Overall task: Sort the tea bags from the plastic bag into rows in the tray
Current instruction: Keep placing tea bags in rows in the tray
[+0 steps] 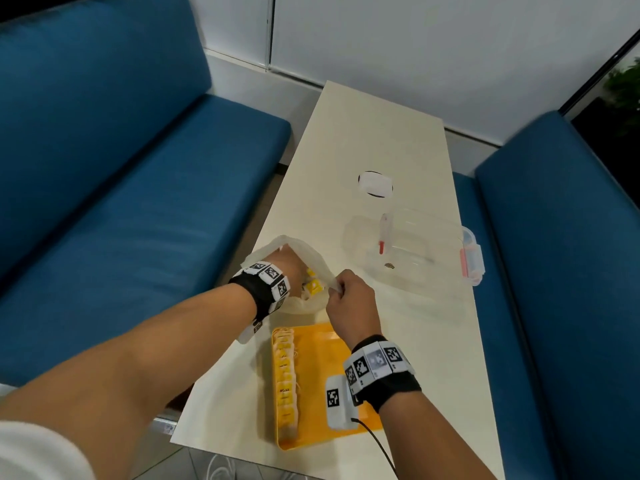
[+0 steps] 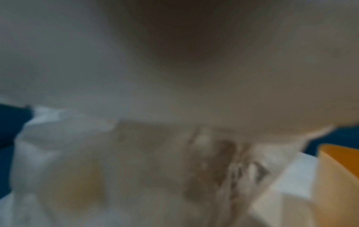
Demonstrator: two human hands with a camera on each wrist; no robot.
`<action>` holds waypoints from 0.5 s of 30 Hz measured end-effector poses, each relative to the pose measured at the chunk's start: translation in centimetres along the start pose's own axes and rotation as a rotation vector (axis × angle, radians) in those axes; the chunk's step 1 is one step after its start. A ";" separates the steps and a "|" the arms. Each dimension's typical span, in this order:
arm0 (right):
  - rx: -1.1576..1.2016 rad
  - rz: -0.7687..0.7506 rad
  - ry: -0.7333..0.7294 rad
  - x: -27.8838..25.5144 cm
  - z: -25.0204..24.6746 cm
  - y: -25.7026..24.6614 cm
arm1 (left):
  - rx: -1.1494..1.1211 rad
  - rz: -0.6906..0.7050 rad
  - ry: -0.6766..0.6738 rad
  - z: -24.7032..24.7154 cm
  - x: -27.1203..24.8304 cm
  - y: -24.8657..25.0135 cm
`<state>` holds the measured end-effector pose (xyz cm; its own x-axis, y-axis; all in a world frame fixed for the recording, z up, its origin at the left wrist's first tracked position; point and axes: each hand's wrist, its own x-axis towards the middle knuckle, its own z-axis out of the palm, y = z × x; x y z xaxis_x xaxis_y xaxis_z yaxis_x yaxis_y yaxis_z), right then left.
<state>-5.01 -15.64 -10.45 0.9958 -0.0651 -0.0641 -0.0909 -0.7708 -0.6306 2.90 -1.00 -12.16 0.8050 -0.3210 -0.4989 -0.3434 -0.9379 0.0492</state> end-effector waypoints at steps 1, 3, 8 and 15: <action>-0.008 0.008 -0.008 0.3 -0.2 0.1 | 0.014 0.018 -0.002 -0.5 0.1 0.6; -0.031 0.015 -0.022 0.8 -0.6 0.2 | 0.034 0.077 0.011 -0.4 0.4 1.5; -0.062 0.008 -0.066 1.1 -1.0 0.1 | 0.067 0.198 -0.010 0.6 1.1 2.0; -0.066 0.002 -0.081 0.6 -1.0 -0.3 | 0.145 0.216 0.006 0.8 1.0 1.7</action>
<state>-4.37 -16.12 -9.50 0.9914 -0.0175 -0.1295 -0.0899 -0.8108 -0.5784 2.78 -2.79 -13.26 0.7080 -0.5129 -0.4854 -0.5730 -0.8190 0.0296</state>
